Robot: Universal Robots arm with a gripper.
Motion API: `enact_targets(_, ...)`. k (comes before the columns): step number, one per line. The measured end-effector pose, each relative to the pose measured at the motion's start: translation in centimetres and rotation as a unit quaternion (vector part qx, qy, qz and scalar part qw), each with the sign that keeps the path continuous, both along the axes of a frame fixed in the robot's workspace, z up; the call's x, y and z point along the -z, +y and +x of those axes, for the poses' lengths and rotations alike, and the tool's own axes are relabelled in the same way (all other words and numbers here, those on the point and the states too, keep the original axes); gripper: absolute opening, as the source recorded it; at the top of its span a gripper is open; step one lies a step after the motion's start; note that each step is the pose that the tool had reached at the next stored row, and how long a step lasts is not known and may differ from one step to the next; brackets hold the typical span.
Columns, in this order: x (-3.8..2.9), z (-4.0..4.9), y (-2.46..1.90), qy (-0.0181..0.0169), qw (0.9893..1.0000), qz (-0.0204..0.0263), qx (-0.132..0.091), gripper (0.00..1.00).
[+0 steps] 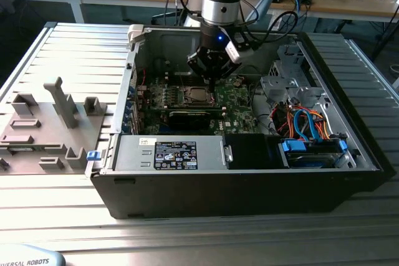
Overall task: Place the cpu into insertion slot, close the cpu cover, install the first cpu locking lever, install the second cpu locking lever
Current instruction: 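Install the first cpu locking lever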
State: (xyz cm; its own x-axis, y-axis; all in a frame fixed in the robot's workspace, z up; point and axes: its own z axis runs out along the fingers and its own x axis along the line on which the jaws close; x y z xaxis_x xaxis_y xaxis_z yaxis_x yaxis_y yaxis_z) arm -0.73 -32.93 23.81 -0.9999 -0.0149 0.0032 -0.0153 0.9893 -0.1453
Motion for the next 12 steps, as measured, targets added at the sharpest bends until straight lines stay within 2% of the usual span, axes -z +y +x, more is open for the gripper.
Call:
enact_targets(2,0.0,-0.12,0.0,0.0,1.0,0.0,0.0,0.11)
enact_targets(5,0.0,-0.91,0.0,0.0,1.0,0.0021,0.001,0.11)
enact_targets(8,0.0,-2.67,0.0,0.0,0.9999,0.0109,0.001,0.11)
enact_targets(12,0.0,-4.46,0.0,0.0,0.9999,0.0152,0.001,0.11)
